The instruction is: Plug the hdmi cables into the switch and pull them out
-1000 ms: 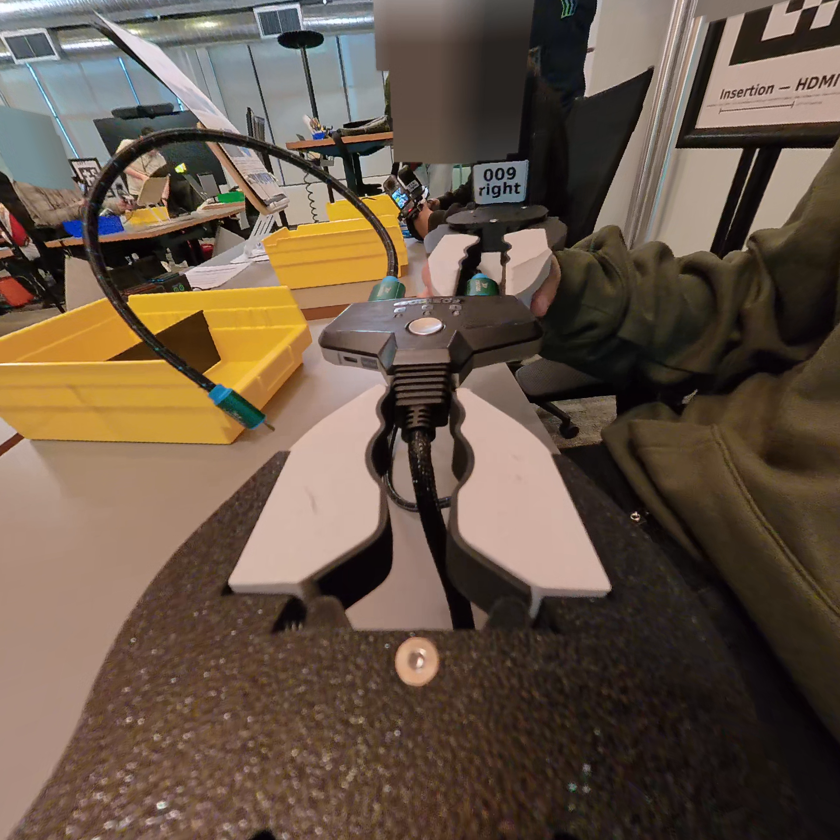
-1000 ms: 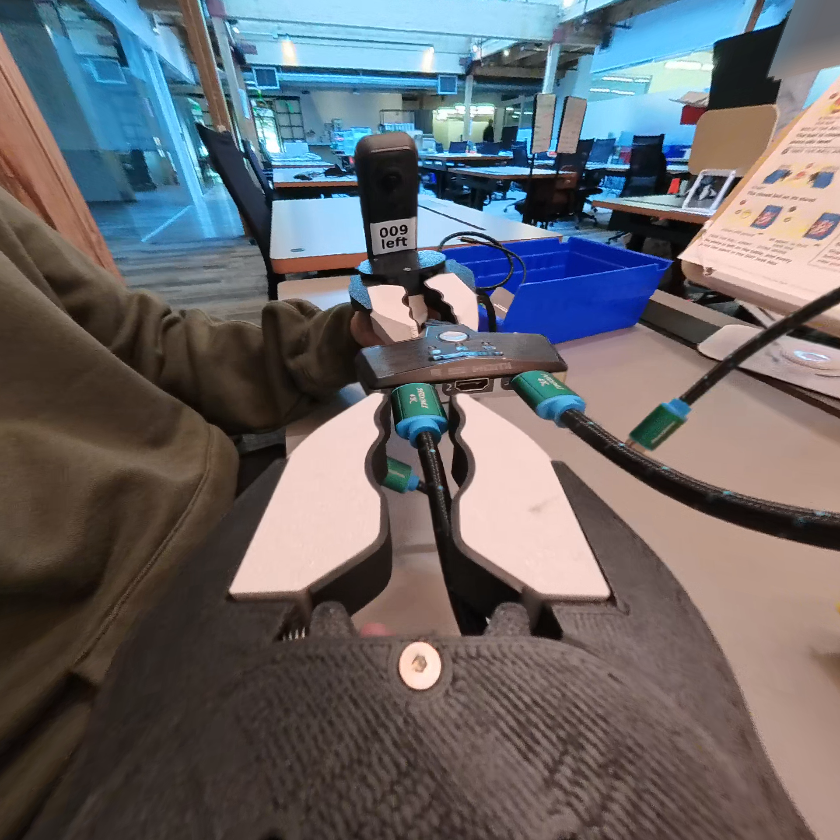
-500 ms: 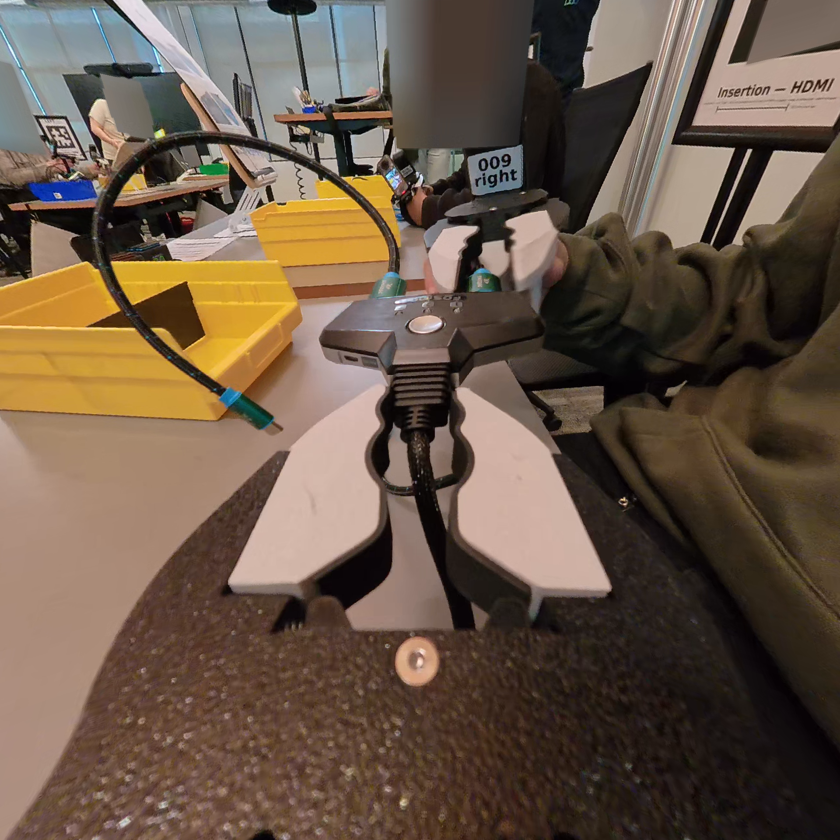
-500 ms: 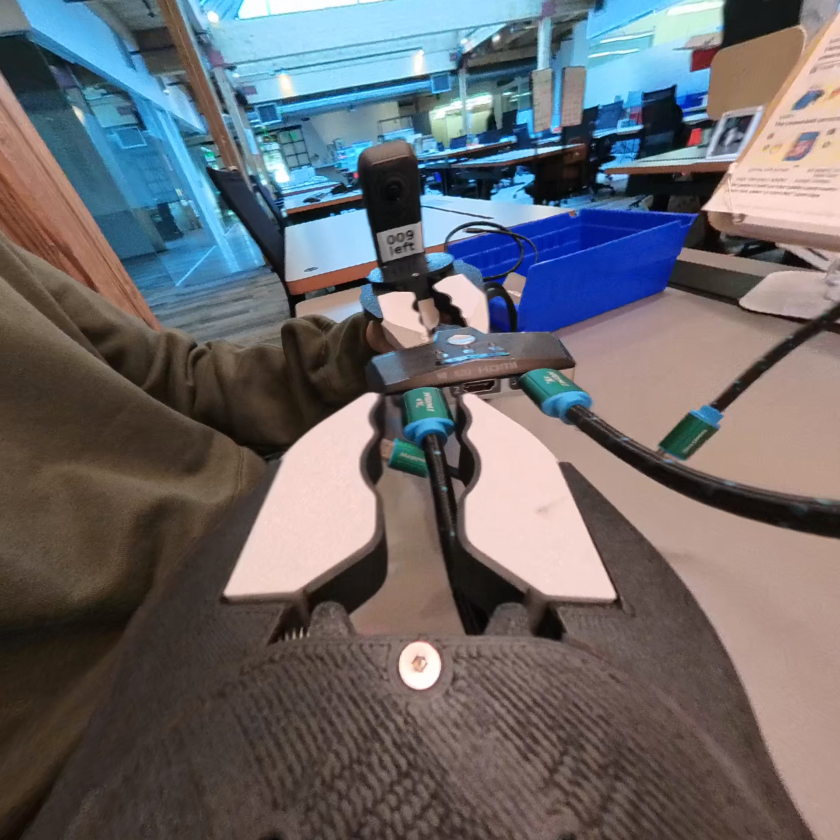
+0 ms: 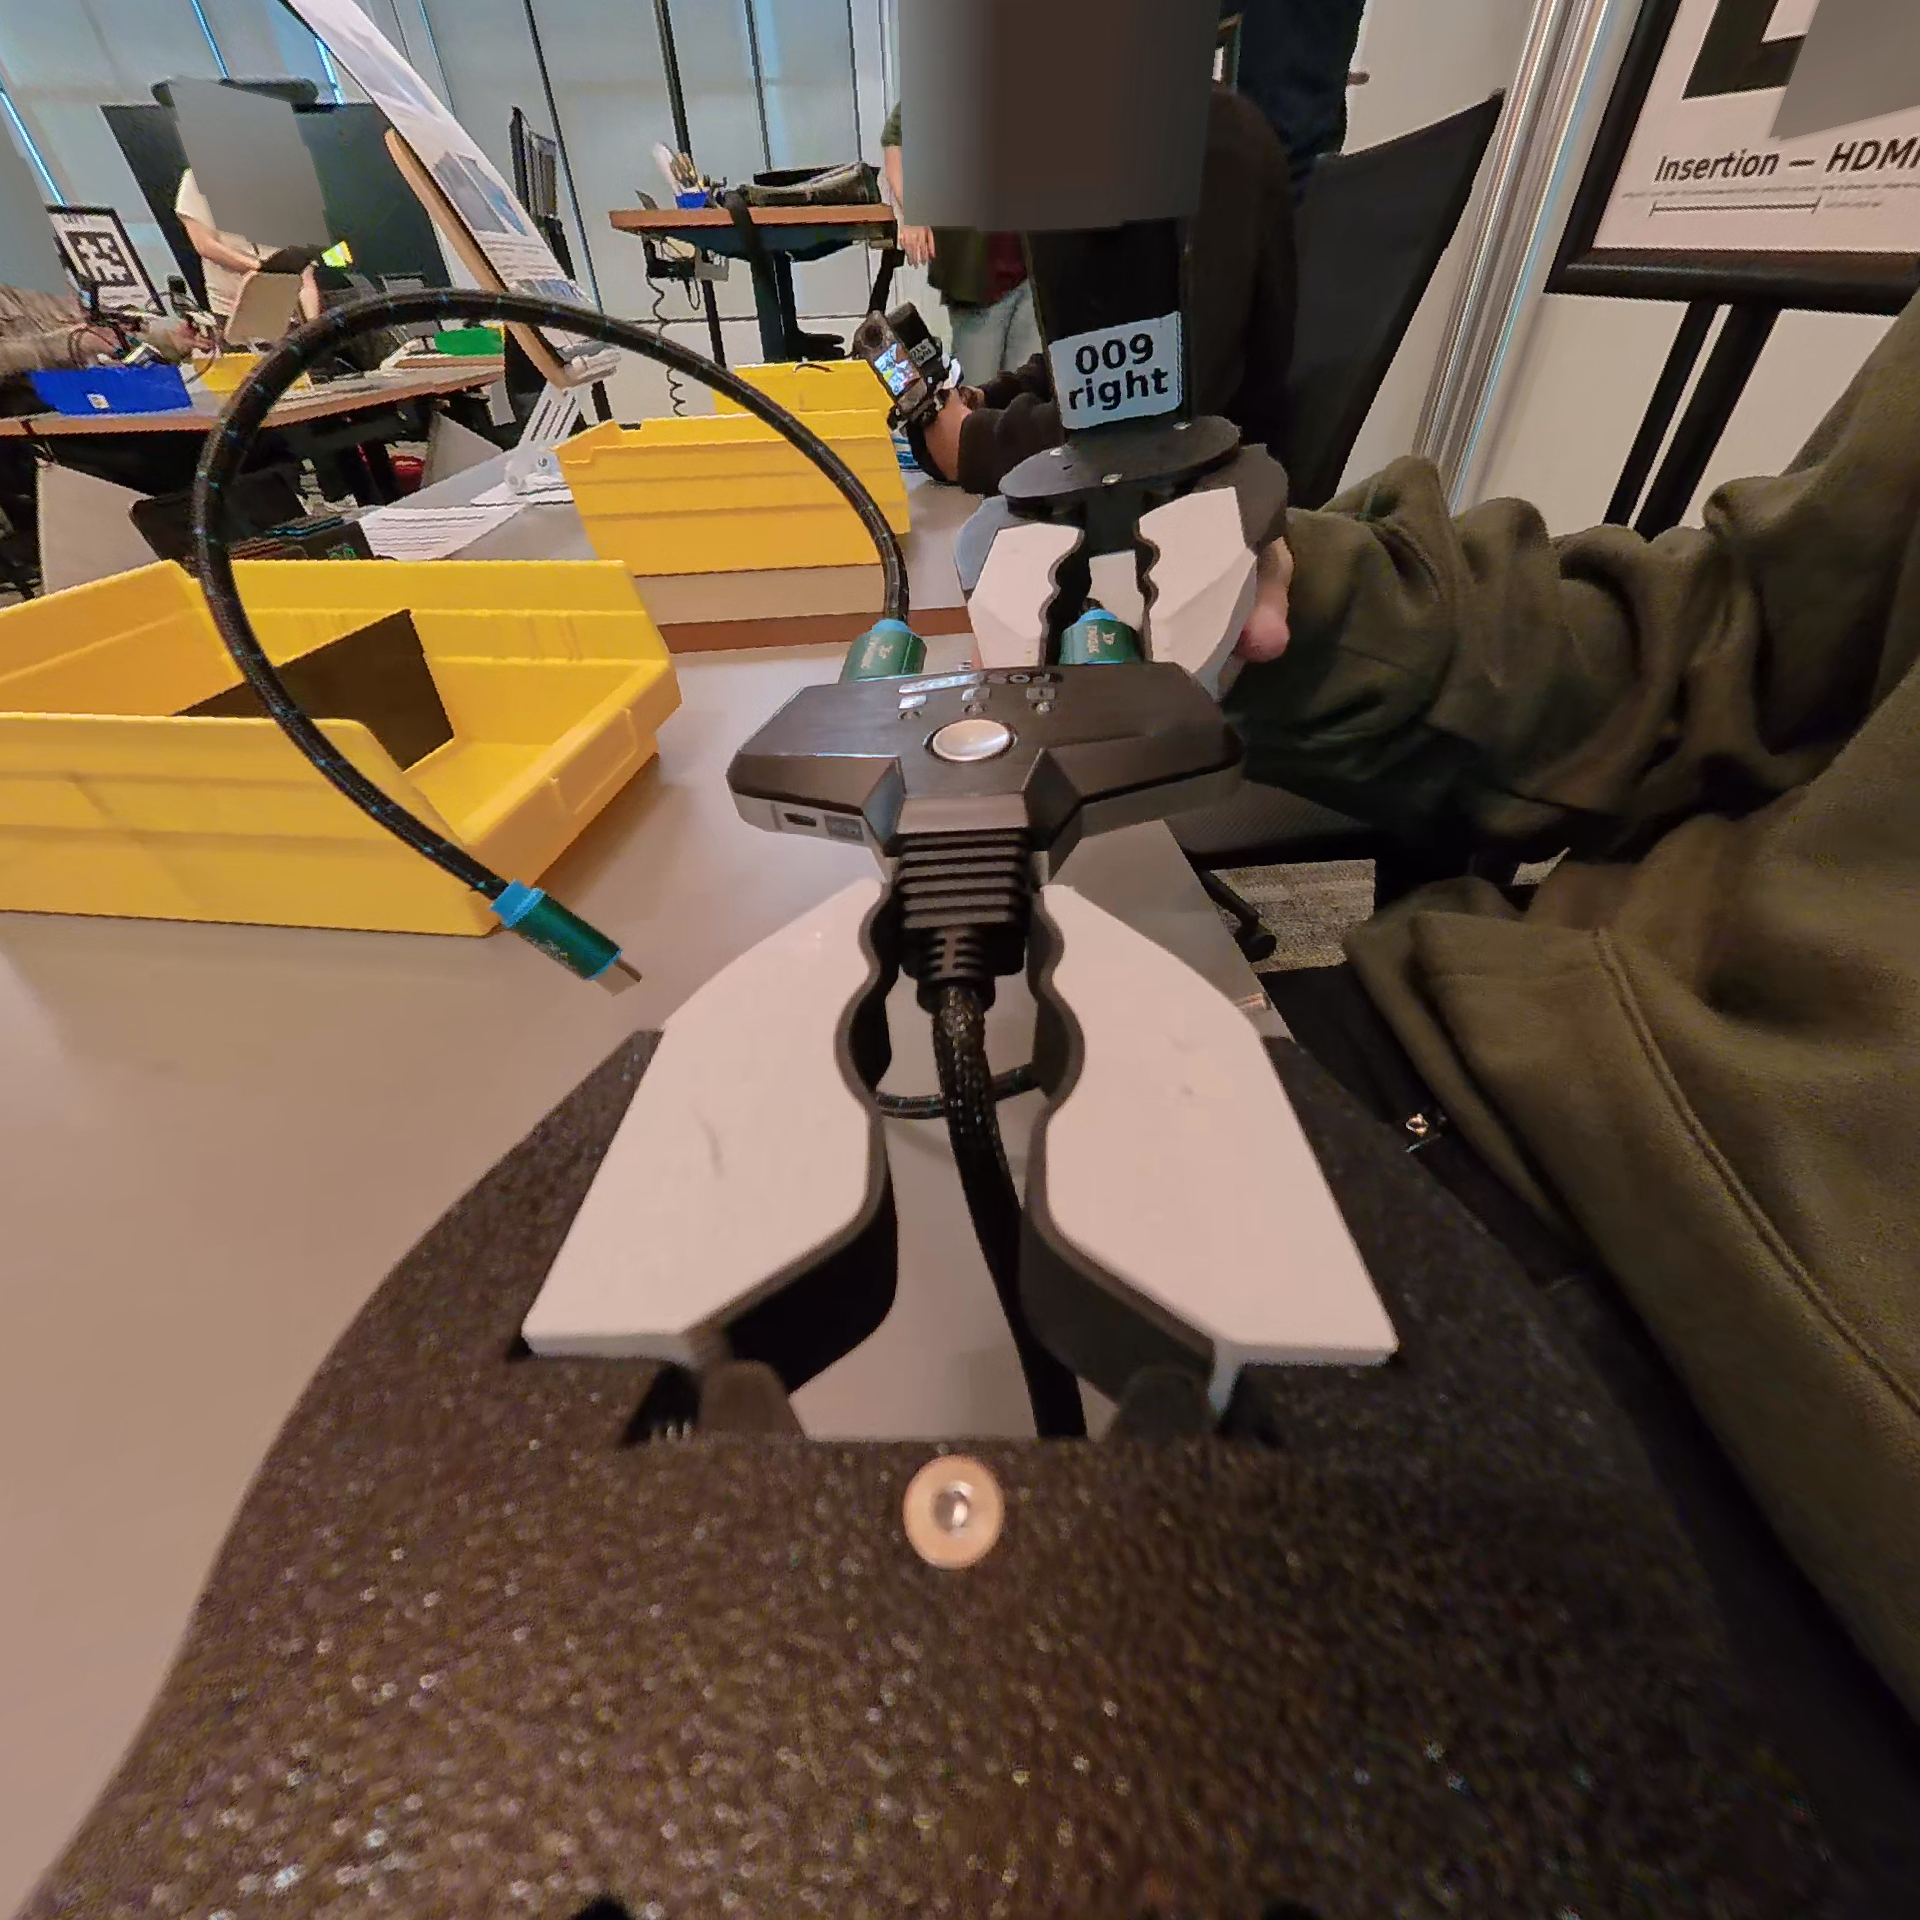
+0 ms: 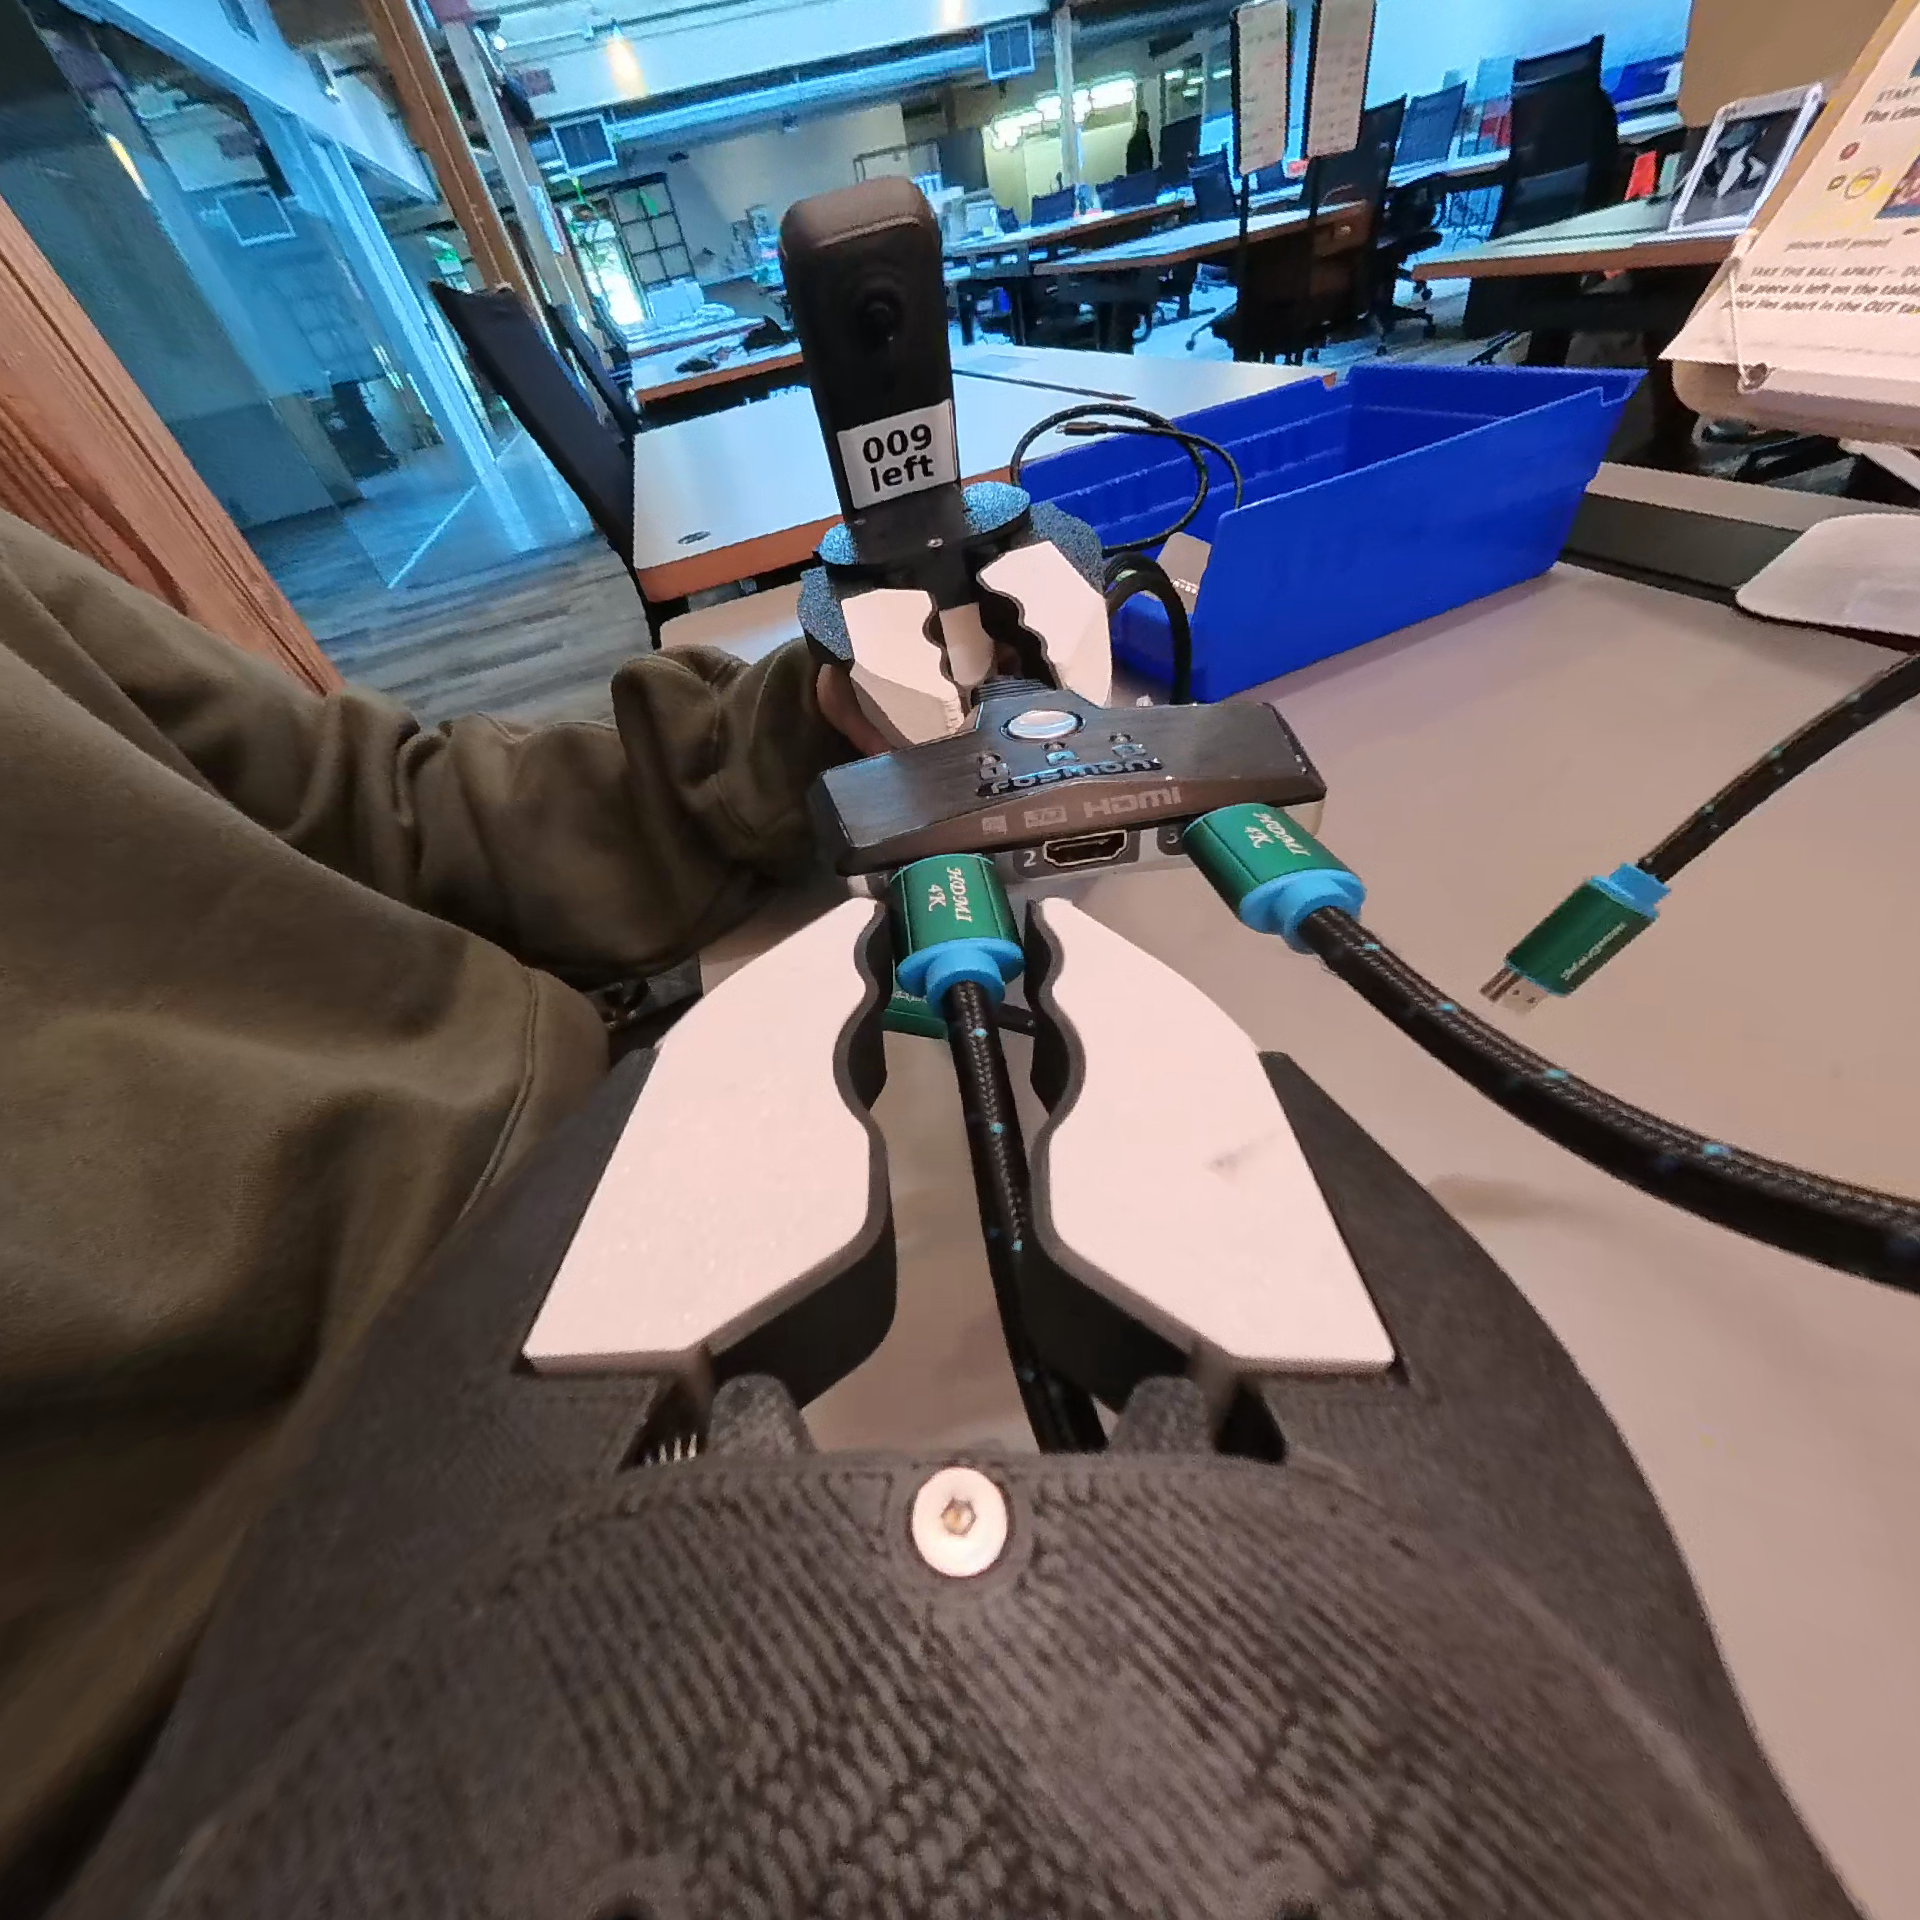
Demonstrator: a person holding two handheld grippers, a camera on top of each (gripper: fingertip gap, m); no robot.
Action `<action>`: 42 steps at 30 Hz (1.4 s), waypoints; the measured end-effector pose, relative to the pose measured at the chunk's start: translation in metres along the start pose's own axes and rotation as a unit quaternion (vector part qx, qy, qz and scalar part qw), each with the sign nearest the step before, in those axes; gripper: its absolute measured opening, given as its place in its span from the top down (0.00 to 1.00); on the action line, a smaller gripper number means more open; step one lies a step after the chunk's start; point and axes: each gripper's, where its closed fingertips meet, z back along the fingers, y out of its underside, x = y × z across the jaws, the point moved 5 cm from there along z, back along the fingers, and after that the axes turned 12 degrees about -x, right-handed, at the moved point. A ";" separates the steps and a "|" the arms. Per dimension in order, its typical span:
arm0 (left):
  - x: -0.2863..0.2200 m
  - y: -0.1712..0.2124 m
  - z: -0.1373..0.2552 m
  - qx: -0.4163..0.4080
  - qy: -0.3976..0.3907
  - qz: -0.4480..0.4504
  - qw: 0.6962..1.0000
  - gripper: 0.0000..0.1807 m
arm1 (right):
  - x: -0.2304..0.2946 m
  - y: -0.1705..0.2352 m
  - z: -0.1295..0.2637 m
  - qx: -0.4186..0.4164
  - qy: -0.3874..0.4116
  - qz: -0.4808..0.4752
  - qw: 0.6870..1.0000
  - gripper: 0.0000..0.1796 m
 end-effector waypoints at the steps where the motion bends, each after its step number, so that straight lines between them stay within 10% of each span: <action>1: 0.000 0.000 0.000 0.000 -0.001 0.002 1.000 0.88 | 0.000 0.000 0.000 -0.004 0.001 -0.001 1.000 0.87; 42: -0.008 -0.022 0.003 0.000 0.010 -0.007 1.000 0.88 | 0.009 -0.014 -0.001 -0.023 -0.032 0.007 0.999 0.88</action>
